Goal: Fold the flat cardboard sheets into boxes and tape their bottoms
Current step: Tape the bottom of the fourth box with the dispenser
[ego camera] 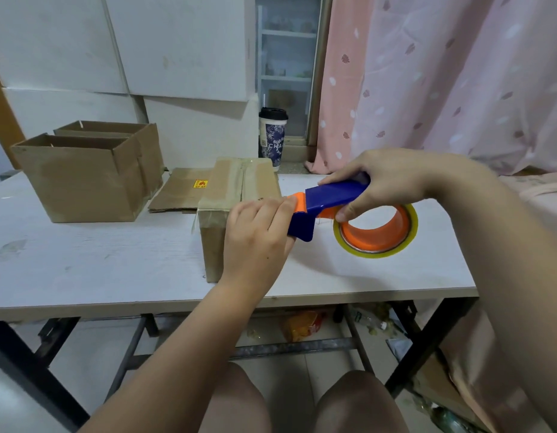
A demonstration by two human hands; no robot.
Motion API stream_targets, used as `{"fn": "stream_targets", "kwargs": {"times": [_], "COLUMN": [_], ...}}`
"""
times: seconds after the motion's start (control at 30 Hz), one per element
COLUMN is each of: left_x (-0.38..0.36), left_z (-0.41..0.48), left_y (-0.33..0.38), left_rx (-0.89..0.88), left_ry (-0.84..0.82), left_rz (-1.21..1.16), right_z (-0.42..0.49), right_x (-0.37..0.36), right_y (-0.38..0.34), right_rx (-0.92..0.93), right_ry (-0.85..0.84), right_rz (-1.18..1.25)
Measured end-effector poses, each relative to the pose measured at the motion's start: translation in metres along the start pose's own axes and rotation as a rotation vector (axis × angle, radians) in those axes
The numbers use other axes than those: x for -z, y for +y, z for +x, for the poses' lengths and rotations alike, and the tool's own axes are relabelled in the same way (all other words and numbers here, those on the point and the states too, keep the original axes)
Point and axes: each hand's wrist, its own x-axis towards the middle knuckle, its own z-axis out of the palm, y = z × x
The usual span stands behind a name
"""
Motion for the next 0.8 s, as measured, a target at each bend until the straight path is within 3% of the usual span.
{"fn": "stream_targets", "kwargs": {"times": [0.23,0.37,0.47,0.7,0.8], "left_x": [0.007,0.004,0.009,0.030,0.033], "left_z": [0.005,-0.007,-0.004,0.008,0.017], "left_y": [-0.007,-0.004,-0.009,-0.013,-0.019], "left_rx": [0.016,-0.144,-0.144,-0.182,-0.180], "left_ry": [-0.122,-0.251,-0.315,-0.703,-0.774], "left_rz": [-0.049,0.146,0.122,0.125,0.081], "right_z": [0.010,0.014,0.008,0.006,0.011], "right_x": [0.012,-0.011,-0.023,-0.066,-0.071], "right_y": [-0.008,-0.004,0.016,0.039,0.046], "right_rx": [-0.038,-0.068,-0.092,-0.093,-0.104], "right_ry": [-0.113,-0.221,-0.233,-0.531,-0.674], "right_rz": [0.009,-0.049,0.181,0.686,0.858]}}
